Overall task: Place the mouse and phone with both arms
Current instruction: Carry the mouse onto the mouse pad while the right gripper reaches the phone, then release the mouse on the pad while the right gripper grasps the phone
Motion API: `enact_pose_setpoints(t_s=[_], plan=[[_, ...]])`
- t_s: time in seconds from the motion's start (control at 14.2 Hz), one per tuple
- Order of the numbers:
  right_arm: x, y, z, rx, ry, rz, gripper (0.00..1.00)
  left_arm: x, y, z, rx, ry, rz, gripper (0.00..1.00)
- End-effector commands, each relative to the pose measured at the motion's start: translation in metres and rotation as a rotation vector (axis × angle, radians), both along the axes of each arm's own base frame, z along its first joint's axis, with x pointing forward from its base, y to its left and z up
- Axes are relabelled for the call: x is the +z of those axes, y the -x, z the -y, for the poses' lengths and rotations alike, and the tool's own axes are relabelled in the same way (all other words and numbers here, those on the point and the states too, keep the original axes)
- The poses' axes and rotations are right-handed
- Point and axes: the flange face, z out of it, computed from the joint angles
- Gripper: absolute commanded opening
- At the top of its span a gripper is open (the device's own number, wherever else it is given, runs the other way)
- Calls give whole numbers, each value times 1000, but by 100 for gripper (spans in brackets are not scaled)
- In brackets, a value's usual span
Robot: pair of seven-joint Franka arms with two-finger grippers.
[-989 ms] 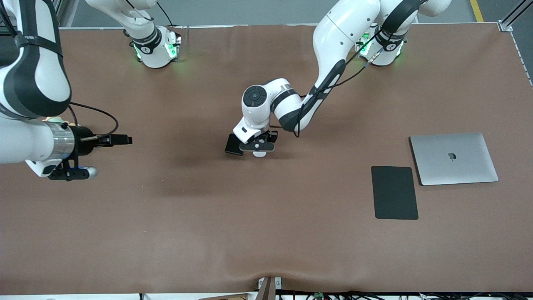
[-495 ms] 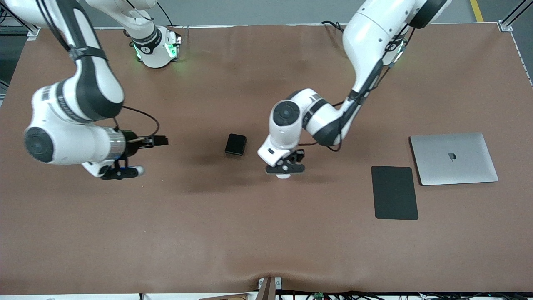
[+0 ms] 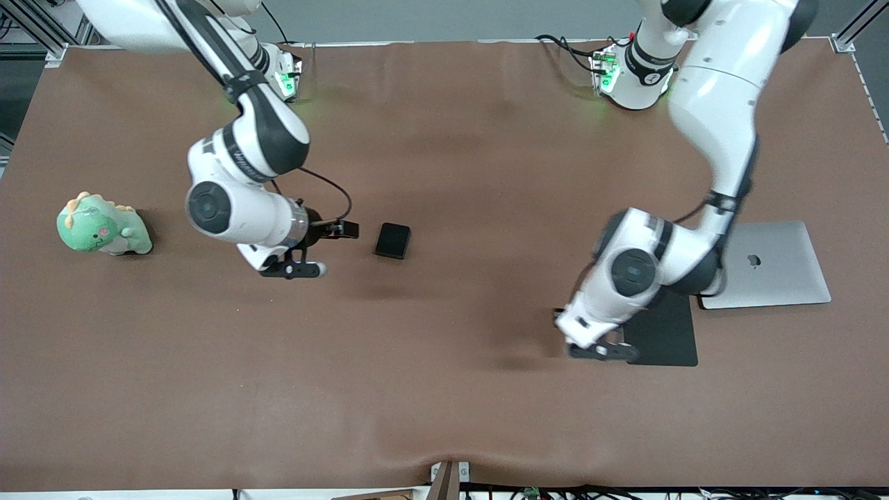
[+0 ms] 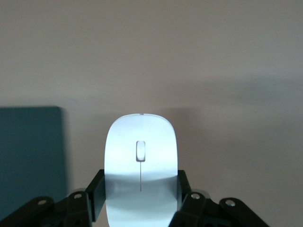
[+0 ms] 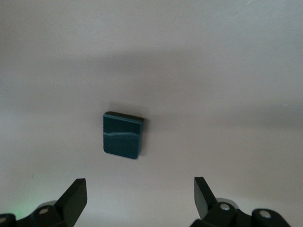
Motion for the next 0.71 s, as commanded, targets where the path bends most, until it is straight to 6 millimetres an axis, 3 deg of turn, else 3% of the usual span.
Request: enact_pose_setpoints(t_s=[0.0,0.14,0.28,0.42,0.64], plan=[[-25,24,-19,-40,19,50,100,-8,-18,-83,-66,-16,-17,13],[-41,30,-36,-62,24,58,100,-18,-25,-135,-79,-16,-34,13],[-62,37,-56,-79,44,82,100,-35,-27,-166,-89,-10,-49,13],[-86,48,-72,-68,120,111,100,-48,-28,-180,-86,-3,-39,13],[-112,61,-81,-74,186,127,100,-50,-27,-180,-89,-2,-34,14]])
